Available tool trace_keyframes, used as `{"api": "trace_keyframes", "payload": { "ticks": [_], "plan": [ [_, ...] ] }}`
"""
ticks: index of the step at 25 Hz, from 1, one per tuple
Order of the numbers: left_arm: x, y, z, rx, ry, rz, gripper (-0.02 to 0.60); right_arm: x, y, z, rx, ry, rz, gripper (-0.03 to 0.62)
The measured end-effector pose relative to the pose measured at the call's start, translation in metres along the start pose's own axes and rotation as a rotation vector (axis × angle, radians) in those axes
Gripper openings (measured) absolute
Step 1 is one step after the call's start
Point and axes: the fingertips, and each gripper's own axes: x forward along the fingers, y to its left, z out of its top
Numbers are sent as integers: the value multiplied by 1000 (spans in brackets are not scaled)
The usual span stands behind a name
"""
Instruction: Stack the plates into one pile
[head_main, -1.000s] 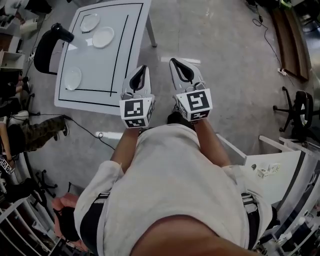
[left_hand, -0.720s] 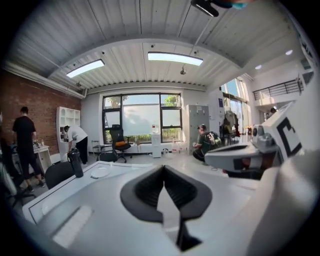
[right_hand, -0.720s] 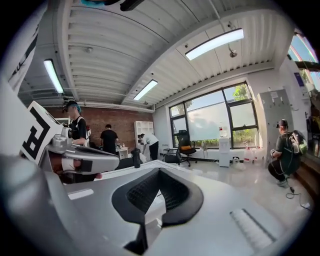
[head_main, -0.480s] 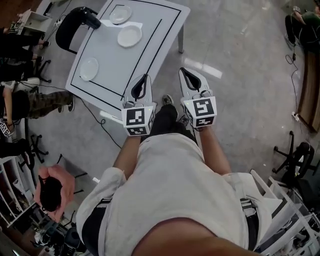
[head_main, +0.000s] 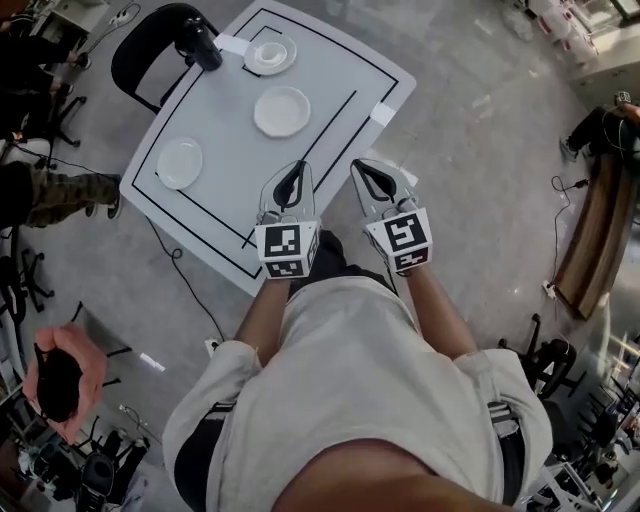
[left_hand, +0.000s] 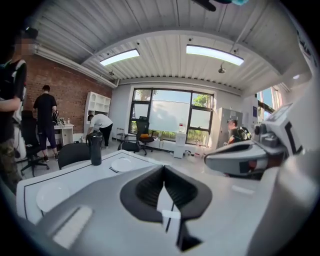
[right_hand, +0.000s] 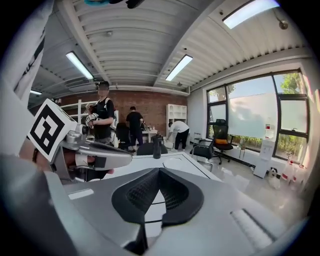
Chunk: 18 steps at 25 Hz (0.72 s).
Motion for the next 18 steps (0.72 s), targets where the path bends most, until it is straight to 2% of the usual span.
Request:
{"api": "trace_keyframes", "payload": {
  "ticks": [3, 5, 11, 16, 18],
  "plan": [
    [19, 33, 5, -22, -3, 30, 2, 40, -5, 8, -19, 30, 45, 0],
    [23, 58, 4, -43, 7, 77, 2, 61, 1, 13, -32, 41, 84, 0],
    [13, 133, 3, -125, 5, 260, 2, 117, 43, 37, -102, 45, 279, 0],
    [10, 168, -5, -176, 21, 394, 2, 163, 59, 53, -142, 43, 413, 0],
    [9, 182, -3, -178, 19, 472, 2, 184, 68, 64, -175, 22, 499, 0]
  ]
}}
